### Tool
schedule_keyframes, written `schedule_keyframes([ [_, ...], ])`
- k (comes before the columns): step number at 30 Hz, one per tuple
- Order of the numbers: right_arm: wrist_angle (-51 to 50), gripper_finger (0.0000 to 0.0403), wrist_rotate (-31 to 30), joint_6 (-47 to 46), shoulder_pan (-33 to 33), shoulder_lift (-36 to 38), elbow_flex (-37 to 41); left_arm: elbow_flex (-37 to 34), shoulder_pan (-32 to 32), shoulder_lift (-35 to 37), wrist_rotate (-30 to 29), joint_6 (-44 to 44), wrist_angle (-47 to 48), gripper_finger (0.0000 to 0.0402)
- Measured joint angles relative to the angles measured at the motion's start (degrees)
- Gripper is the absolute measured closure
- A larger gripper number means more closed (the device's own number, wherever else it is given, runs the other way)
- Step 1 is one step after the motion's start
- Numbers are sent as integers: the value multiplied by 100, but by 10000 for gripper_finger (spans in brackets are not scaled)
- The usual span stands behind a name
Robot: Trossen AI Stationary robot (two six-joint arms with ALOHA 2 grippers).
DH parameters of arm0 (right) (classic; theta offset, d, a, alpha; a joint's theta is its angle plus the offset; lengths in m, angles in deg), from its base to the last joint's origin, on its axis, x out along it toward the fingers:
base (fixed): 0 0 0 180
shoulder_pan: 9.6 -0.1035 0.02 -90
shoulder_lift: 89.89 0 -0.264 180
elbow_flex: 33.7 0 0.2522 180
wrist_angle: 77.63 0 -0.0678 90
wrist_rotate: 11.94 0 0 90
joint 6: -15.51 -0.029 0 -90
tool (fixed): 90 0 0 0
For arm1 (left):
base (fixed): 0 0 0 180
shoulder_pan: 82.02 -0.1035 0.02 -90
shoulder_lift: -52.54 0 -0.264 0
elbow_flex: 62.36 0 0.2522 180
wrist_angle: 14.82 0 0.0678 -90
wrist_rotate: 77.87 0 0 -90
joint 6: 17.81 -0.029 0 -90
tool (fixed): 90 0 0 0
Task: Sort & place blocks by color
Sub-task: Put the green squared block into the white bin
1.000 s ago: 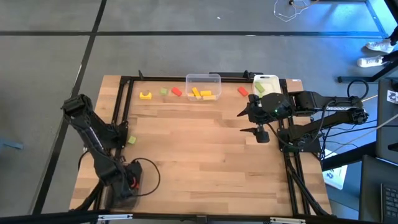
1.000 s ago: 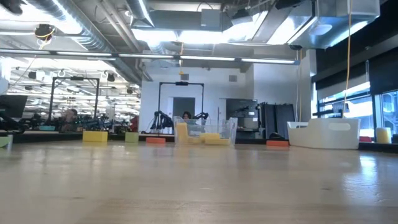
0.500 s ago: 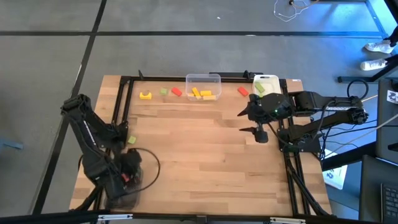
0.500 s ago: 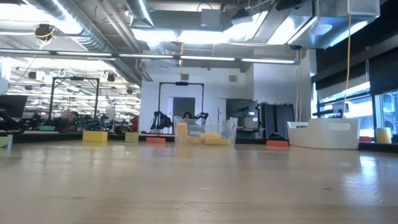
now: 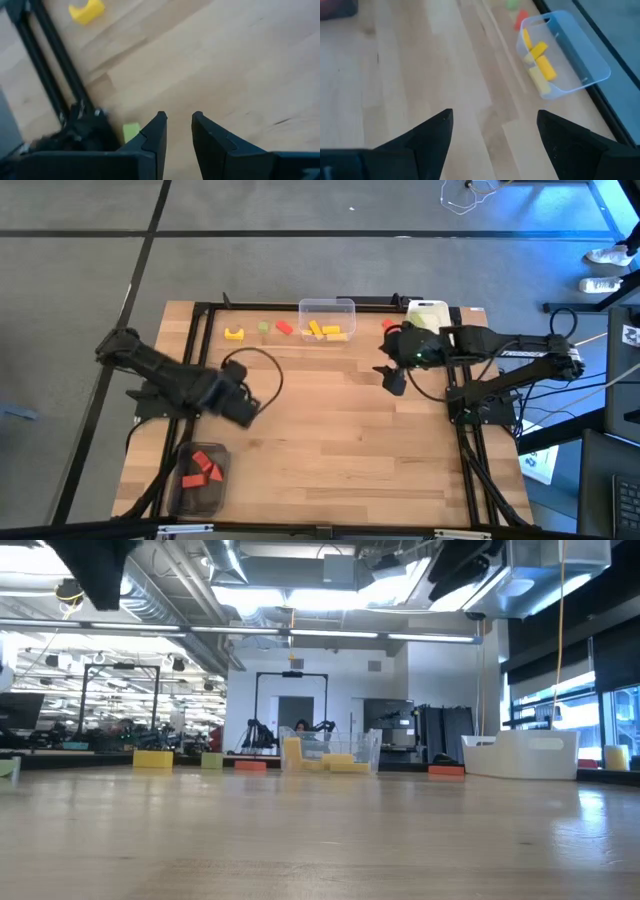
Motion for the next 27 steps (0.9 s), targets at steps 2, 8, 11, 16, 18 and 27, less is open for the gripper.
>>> schedule_keyframes([
  [2,-2,114,1,-11,58,-102,0,0,-503,0,358,-344,-2,321],
  [8,-205,114,61,149,155,-383,-1,-4,-1894,-68,390,-1906,-130,321],
  [11,-268,114,143,306,186,-484,-2,-1,-2581,-58,334,-2639,-484,321],
  [16,-252,114,146,350,230,-698,0,-2,-3537,-61,640,-4248,-1477,321],
  [18,-278,114,149,425,230,-783,0,-2,-3837,-67,735,-5161,-2026,321],
  [27,-280,114,296,514,230,-1082,0,-2,-4882,-186,1524,-7840,-3339,321],
])
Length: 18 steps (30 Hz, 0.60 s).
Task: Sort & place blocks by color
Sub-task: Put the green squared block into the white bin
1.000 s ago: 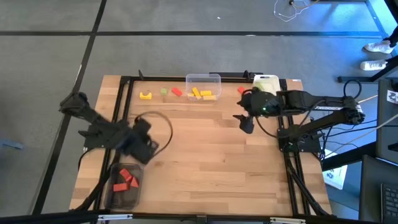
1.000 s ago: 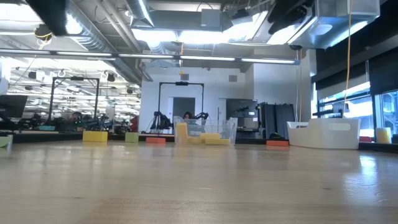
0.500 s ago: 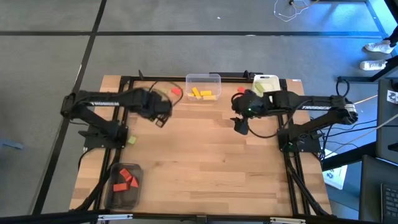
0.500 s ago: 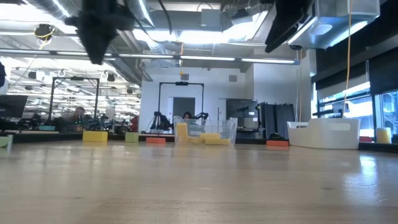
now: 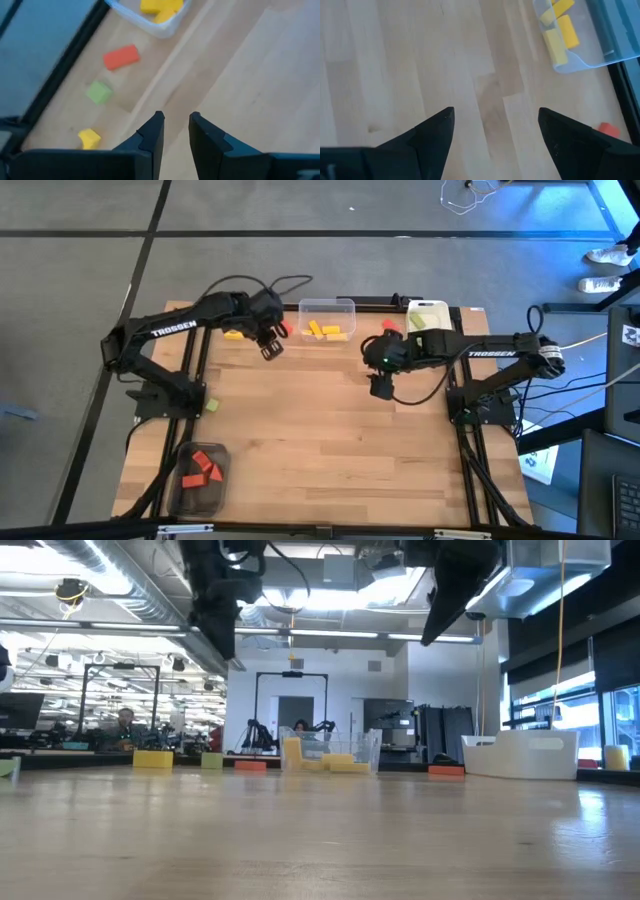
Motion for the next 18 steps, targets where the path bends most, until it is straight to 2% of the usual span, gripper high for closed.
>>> schedule_keyframes([
  [8,32,114,0,551,-2,-47,0,2,-452,7,23,-107,68,321],
  [12,206,114,-26,289,52,-47,0,2,-591,7,130,-178,137,321],
  [18,659,114,-742,-43,105,-47,0,2,-680,7,625,-198,133,321],
])
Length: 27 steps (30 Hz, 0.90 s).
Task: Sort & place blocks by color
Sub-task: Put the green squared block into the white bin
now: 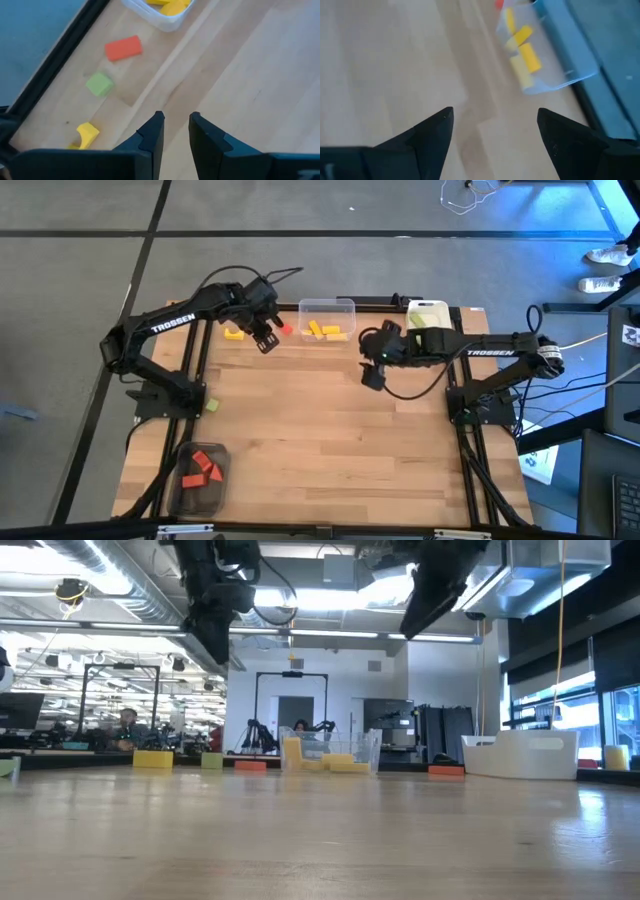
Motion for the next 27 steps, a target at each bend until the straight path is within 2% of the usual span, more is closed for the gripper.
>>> schedule_keyframes([
  [6,481,114,-202,-3,6,0,0,0,-2,0,19,0,-4,321],
  [16,743,114,314,-2,6,0,0,0,5,0,-5,-2,-33,321],
  [21,746,114,344,-3,6,0,0,0,5,0,-26,13,-20,321],
  [27,747,114,344,-2,6,0,0,0,5,0,-630,19,0,321],
])
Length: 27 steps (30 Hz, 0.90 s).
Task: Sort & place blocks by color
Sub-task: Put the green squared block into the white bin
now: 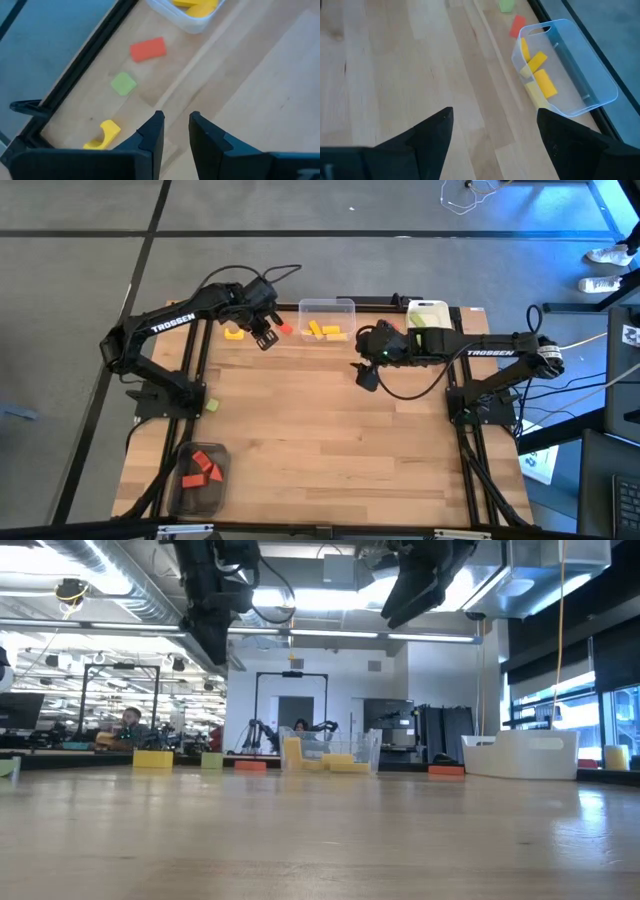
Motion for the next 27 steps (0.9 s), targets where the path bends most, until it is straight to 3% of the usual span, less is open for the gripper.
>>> schedule_keyframes([
  [8,2,114,0,1,0,0,0,0,-5,0,65,-18,0,295],
  [15,2,114,0,1,0,0,0,0,-4,0,-72,-38,-31,189],
  [19,2,114,0,1,0,0,0,0,-39,-35,-518,-704,-311,141],
  [27,2,114,0,1,0,2,0,-1,-454,-649,-406,-623,-331,129],
])
